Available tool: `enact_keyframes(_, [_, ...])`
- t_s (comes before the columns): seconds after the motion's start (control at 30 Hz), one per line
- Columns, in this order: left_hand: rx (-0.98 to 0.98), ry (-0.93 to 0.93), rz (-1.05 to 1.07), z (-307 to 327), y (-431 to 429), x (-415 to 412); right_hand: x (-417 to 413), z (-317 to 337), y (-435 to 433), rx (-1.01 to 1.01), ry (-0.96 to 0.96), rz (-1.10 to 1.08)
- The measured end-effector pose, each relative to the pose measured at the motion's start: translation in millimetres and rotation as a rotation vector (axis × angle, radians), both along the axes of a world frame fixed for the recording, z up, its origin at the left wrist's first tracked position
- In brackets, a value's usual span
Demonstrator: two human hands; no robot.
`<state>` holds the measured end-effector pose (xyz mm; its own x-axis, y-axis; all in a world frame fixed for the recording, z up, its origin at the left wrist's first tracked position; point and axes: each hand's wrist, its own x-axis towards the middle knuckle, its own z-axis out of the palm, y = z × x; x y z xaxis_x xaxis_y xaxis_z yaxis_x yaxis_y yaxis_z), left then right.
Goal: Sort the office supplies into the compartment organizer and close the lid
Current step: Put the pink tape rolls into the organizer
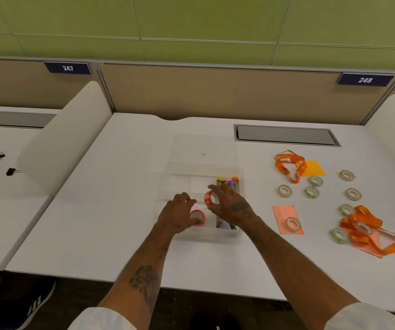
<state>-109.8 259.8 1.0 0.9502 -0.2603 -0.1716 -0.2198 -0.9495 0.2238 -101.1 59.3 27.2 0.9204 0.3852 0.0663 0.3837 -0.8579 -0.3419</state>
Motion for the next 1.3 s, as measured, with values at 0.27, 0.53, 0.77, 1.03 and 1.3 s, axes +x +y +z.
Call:
enact_keyframes(0.27, [0.096,-0.168,0.049,6.9,24.4,-1.1,5.9,-4.3,13.0,-0.095,0.004,0.074])
enact_keyframes(0.53, [0.166,-0.187,0.101,8.9,29.9,0.6,11.4,-9.4,18.1,-0.128,0.107,-0.001])
enact_keyframes(0.77, [0.193,-0.242,0.105,15.7,22.3,7.2,12.2,-6.9,7.5,-0.17,0.027,-0.114])
enact_keyframes(1.03, [0.165,-0.293,0.029,22.4,3.8,22.4,8.2,-10.9,-23.8,-0.207,-0.021,-0.257])
enact_keyframes(1.3, [0.082,-0.281,-0.125,23.2,-60.8,37.6,-11.7,-11.1,-85.3,-0.219,0.018,-0.41])
